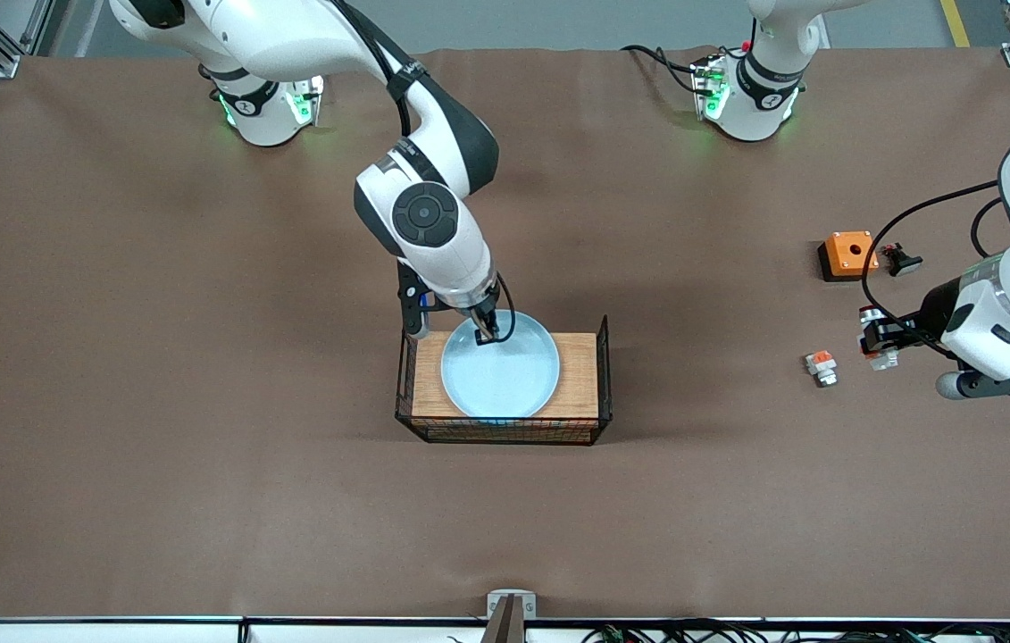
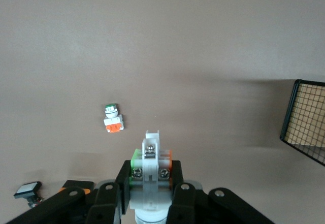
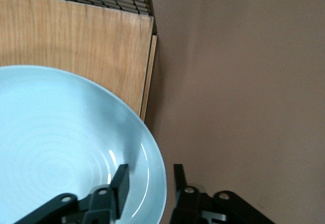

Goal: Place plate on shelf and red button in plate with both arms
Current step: 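Lower the blue plate into the tray and open the right gripper, then raise the right gripper away while the left gripper carries the button toward the tray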

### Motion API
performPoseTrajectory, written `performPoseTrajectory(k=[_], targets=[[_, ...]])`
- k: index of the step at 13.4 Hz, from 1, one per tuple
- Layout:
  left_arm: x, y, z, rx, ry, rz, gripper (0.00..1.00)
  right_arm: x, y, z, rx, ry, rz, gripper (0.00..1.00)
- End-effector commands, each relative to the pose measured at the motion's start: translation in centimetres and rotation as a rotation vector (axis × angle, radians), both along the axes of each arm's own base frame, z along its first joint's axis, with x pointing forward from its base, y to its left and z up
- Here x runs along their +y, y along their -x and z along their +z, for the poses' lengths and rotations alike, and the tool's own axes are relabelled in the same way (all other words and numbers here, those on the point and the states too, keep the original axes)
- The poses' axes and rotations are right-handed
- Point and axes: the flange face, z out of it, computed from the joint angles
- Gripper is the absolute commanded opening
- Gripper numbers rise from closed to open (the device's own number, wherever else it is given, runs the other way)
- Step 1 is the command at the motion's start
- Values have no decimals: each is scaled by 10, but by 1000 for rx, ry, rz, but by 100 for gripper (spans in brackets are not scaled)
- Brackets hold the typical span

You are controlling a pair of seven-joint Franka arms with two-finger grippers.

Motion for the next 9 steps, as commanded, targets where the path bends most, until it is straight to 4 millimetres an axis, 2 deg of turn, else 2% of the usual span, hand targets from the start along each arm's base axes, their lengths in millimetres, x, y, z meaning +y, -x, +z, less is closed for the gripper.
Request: performPoseTrajectory(k=[1,2,5,8,9], targets=[[-12,3,9,12,18,32,0,0,-5,14,-19,-1,1,100],[-14,3,9,12,20,37,0,-2,-5,24,-22,-9,-2,100],[-22,-1,19,2,32,44,0,-11,11,76,7,13,17,100],[-37,2,17,31,39,76,0,-26,34,145,0,16,54,100],[-41,2,18,31,39,85,0,-35,45,165,12,34,136,100]])
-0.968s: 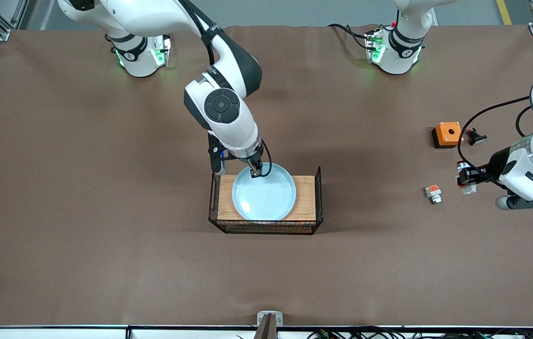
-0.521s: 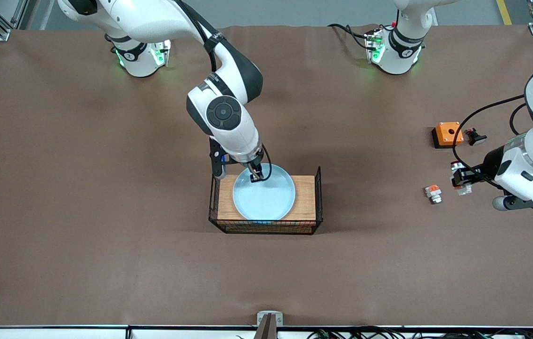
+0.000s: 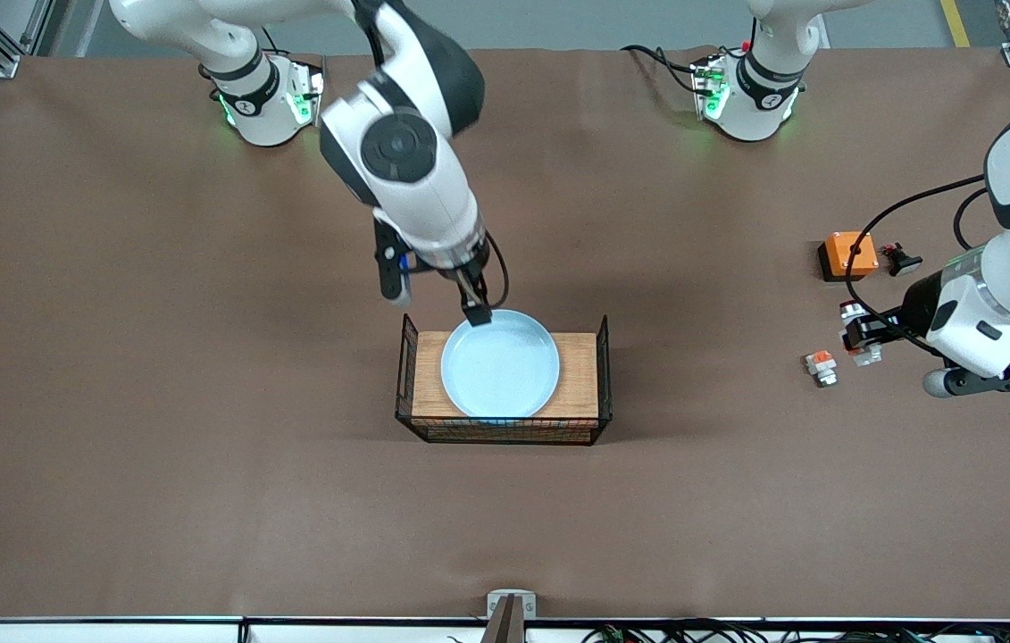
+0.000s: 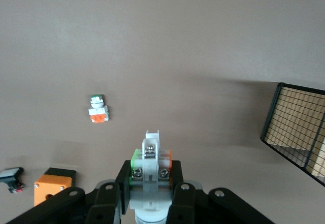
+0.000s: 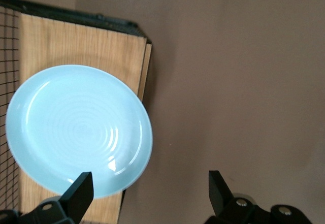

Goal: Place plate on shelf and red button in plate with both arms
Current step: 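Raise the right gripper away while the left gripper carries the button toward the tray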

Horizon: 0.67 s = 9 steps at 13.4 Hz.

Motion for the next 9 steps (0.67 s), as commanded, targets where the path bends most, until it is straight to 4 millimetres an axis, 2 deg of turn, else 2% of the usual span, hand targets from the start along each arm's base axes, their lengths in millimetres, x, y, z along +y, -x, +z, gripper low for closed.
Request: performPoseTrajectory(k=[1,2,5,7,9], targets=[[-23,0,8,12,21,32,0,-30,33,60,15,38,217,100],[-32,1,8,16,20,53,0,-43,40,77,22,47,302,100],[-79,3,7,26,21,104,0,-113,46,131,14,43,394,100],[-113,4,4,31,18,149,0,-162,52,151,8,39,511,100],[-139,7,-1,42,18,196,0,-218,58,158,-4,30,615,100]])
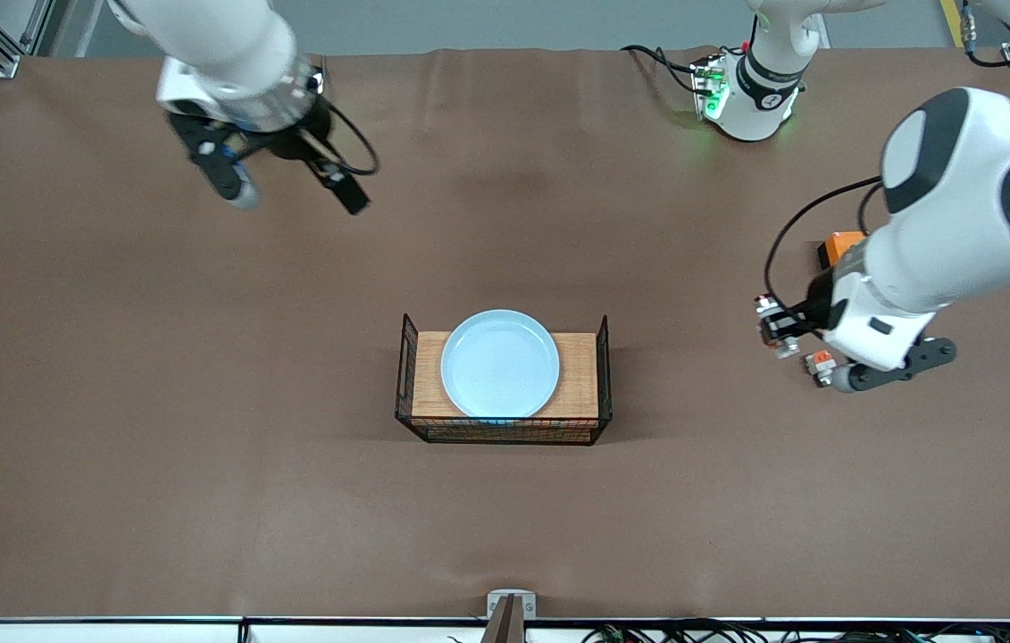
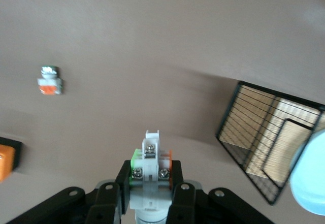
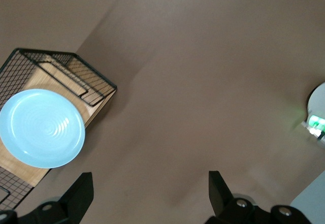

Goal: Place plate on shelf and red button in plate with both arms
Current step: 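Raise the right gripper away while the left gripper carries the button toward the tray, then lower the white-red button onto the plate and open the left gripper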

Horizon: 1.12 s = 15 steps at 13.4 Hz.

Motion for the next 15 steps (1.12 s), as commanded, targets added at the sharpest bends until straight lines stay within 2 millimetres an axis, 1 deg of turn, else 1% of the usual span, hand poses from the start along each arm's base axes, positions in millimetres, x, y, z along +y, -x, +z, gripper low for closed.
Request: performPoseTrajectory(k=[1,2,3,5,7,9,10,12,13,15], targets=[[-36,-2,-3,26,17,64,0,-69,19,-3,-6,-8,155,100],[-51,-1,-7,30,19,93,0,-95,19,-8,-4,-14,209,100],[-67,0,-10,34,23,120,0,-117,15,-9,-7,-22,245,100],[-99,3,-16,16,41,167,0,-152,6,-11,-11,-33,290,100],[-130,11,-19,-4,60,207,0,-195,-3,-12,-24,-50,363,100],[-165,23,-18,-27,85,233,0,-229,-11,-11,-53,-59,426,100],[-184,26,-22,-40,108,276,0,-239,-14,-9,-72,-59,457,100],[-220,32,-39,-62,157,340,0,-261,-19,-3,-112,-43,528,100],[-236,34,-48,-70,185,369,0,-266,-21,-1,-127,-26,541,100],[-265,36,-72,-69,227,451,0,-270,-24,9,-143,23,558,100]])
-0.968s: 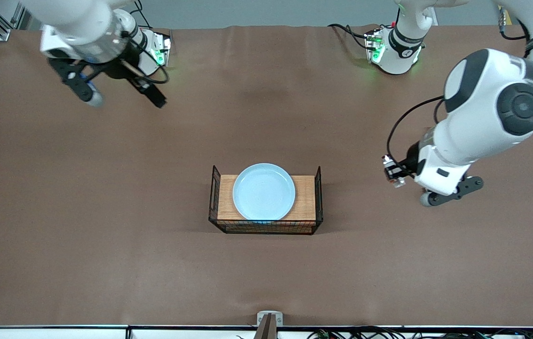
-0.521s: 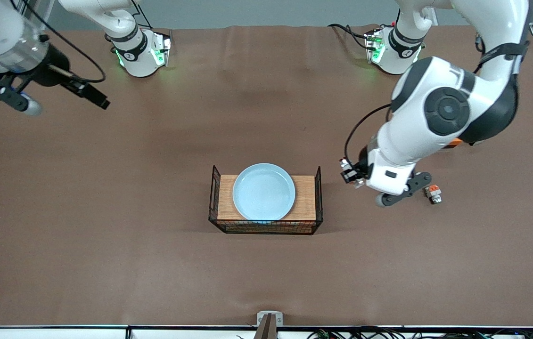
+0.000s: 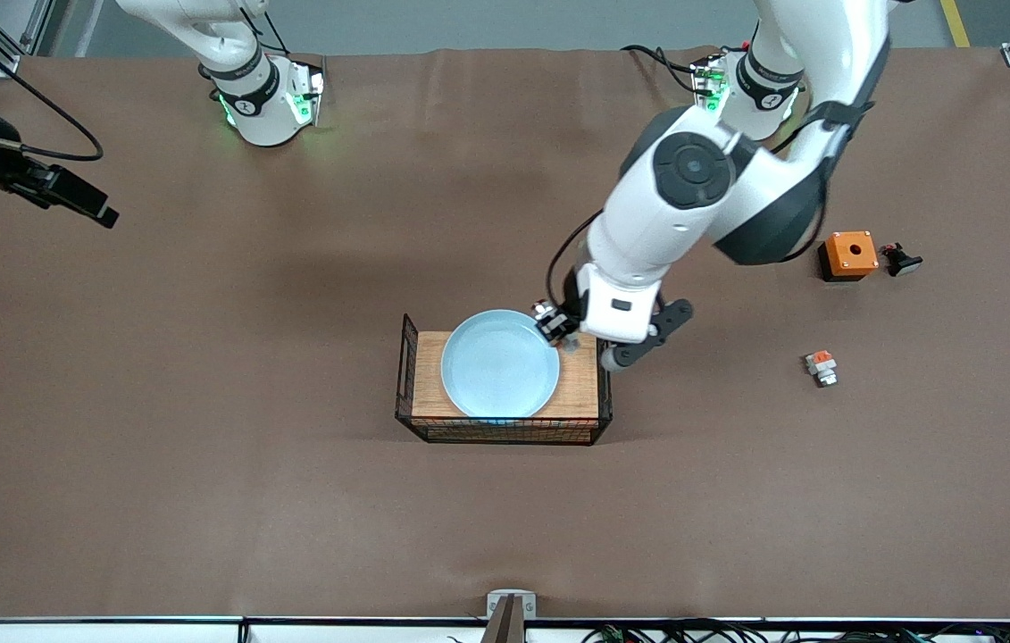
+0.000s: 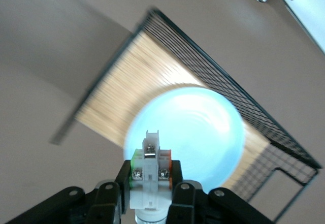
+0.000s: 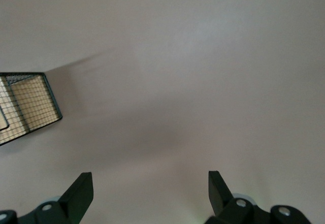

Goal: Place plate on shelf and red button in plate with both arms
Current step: 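Lower the white-red button onto the plate and open the left gripper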

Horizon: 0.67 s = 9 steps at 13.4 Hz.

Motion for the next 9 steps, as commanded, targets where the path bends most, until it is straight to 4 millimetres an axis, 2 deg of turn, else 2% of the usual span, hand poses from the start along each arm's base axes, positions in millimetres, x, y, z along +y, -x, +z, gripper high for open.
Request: performPoseTrajectory(k=[1,2,5,6,7,8,9], targets=[[-28,-7,-29,8,49,110,1,-2,3,19,-47,46,61,100],[-33,-4,-39,11,40,113,2,-5,1,21,-56,46,91,100],[-39,-4,-76,38,-4,136,19,-13,-1,25,-64,46,148,100],[-41,-3,-84,40,-21,139,32,-18,-1,25,-65,45,156,100],[-39,-4,-86,36,-31,141,52,-18,-1,24,-62,47,170,100],[-37,-5,-86,24,-47,137,98,-18,-2,24,-63,47,188,100],[-35,-6,-80,7,-63,132,100,-21,-2,24,-63,45,190,100]])
